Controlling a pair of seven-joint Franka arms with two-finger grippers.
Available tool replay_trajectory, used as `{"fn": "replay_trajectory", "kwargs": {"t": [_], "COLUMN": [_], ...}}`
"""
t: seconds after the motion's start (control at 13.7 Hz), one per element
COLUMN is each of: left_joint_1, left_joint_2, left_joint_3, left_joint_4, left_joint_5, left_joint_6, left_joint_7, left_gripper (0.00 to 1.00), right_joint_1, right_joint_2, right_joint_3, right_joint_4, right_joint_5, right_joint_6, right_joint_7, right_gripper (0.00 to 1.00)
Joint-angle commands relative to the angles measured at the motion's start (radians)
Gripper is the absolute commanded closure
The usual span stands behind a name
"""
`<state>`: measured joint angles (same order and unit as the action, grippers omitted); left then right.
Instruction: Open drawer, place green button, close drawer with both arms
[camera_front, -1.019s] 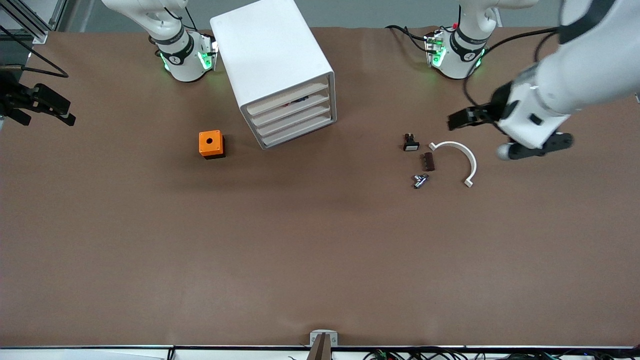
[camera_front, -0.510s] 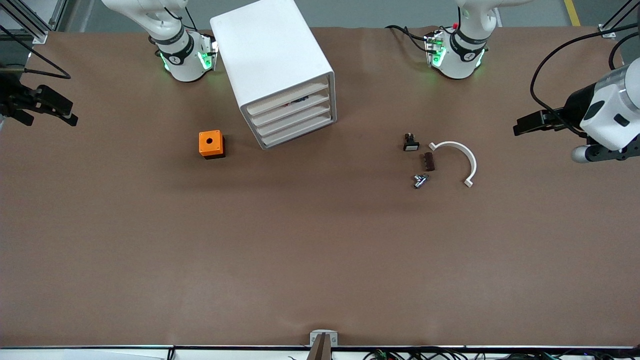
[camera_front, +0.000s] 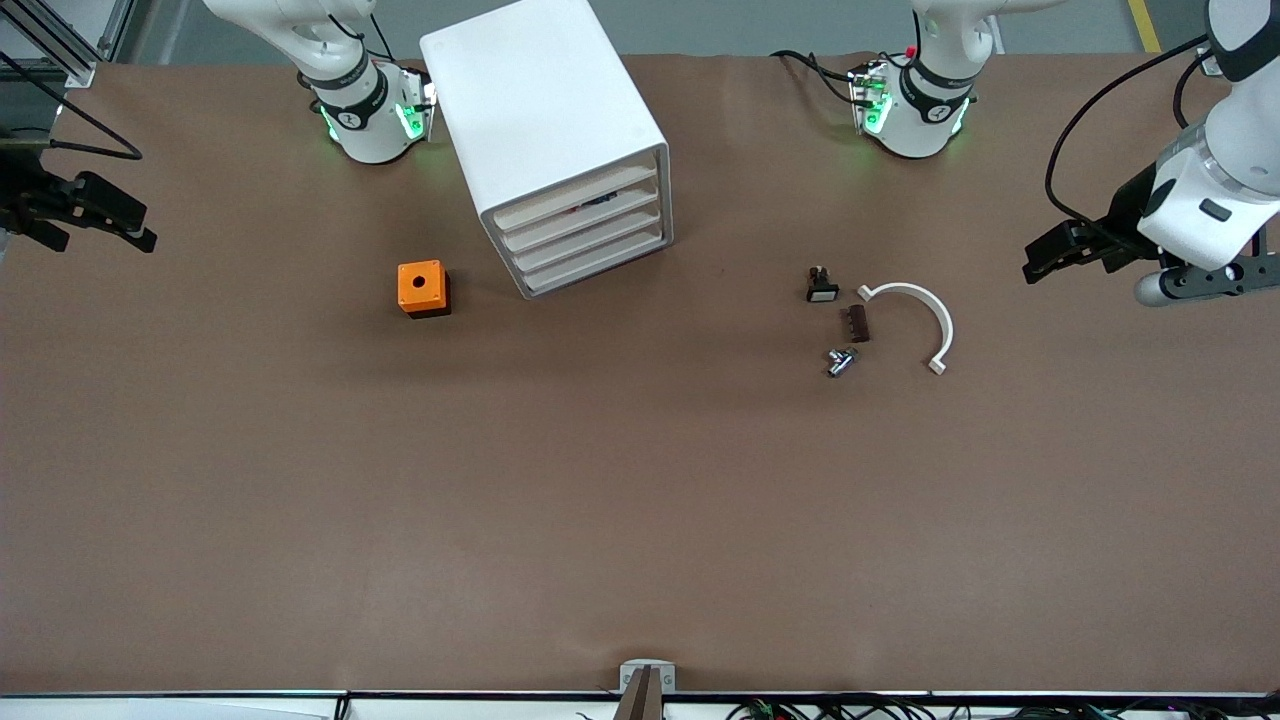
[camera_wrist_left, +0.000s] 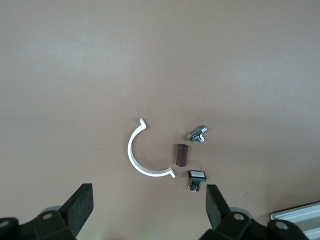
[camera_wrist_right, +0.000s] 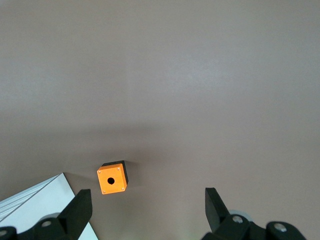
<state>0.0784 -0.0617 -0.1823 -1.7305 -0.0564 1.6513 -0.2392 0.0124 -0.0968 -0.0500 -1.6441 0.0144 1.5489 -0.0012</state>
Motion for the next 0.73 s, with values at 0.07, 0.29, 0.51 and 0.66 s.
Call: {"fn": "replay_trajectory", "kwargs": {"t": [0.07, 0.29, 0.51, 0.66], "left_joint_1": [0.023, 0.024, 0.018, 0.018], "left_joint_2": [-0.027, -0.006, 0.011, 0.013], "left_joint_3": [-0.005, -0.003, -0.005, -0.005], "left_joint_4": [0.020, 0.075, 0.124, 0.127], "left_joint_5": [0.020, 0.021, 0.020, 0.020], "left_joint_6": [0.013, 0.010, -0.042, -0.047], "left_joint_7": [0.015, 0.050, 0.052, 0.049], "left_gripper": [0.01, 0.01, 0.01, 0.01], "right_joint_1": [-0.002, -0.002, -0.002, 0.000], "right_joint_2": [-0.021, -0.023, -0.023, -0.023], "right_joint_3": [0.001, 0.001, 0.001, 0.001], "right_joint_4": [-0.022, -0.022, -0.022, -0.022], "right_joint_5": [-0.011, -0.008, -0.001, 0.001], "right_joint_6": [0.002, -0.007, -0.018, -0.029], "right_joint_7": [0.001, 0.001, 0.003, 0.003], "right_gripper": [0.00, 0.00, 0.00, 0.00]}}
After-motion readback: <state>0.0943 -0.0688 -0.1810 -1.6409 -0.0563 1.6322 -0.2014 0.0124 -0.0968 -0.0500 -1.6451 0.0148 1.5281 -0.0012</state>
